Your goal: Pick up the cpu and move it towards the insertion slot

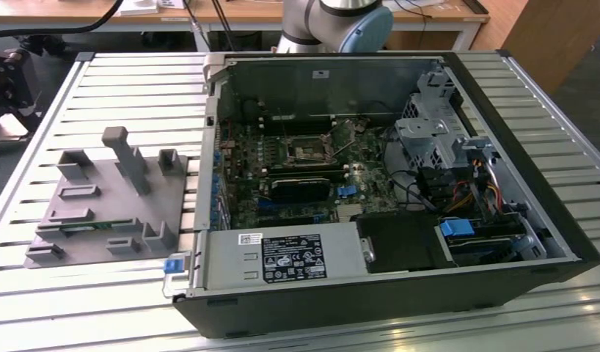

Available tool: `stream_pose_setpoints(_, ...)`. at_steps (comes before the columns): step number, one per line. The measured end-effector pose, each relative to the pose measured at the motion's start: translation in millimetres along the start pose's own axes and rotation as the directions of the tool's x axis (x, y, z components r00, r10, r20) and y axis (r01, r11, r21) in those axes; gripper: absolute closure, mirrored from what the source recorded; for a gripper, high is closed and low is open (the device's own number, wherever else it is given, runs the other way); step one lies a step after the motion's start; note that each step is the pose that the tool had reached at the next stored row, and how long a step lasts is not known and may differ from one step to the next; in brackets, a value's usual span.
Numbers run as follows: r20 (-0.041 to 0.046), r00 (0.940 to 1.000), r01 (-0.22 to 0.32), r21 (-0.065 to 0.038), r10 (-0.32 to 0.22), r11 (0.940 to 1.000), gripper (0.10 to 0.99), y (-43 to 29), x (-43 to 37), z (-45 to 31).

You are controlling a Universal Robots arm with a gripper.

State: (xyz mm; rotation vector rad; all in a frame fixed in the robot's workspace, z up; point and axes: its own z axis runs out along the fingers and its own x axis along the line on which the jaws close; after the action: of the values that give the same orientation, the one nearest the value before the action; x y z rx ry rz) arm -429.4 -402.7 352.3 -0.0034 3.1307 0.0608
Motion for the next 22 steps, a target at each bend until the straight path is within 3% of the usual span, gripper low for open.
stream_pose_setpoints(18,-0.0008,1.0,0.0,0.0,0.0,1.0,0.557,0.0,-12.7,-0.2)
stream_pose_setpoints(22,-0.0008,1.0,0.0,0.0,0.0,1.0,0.557,0.3,-12.9,-6.7)
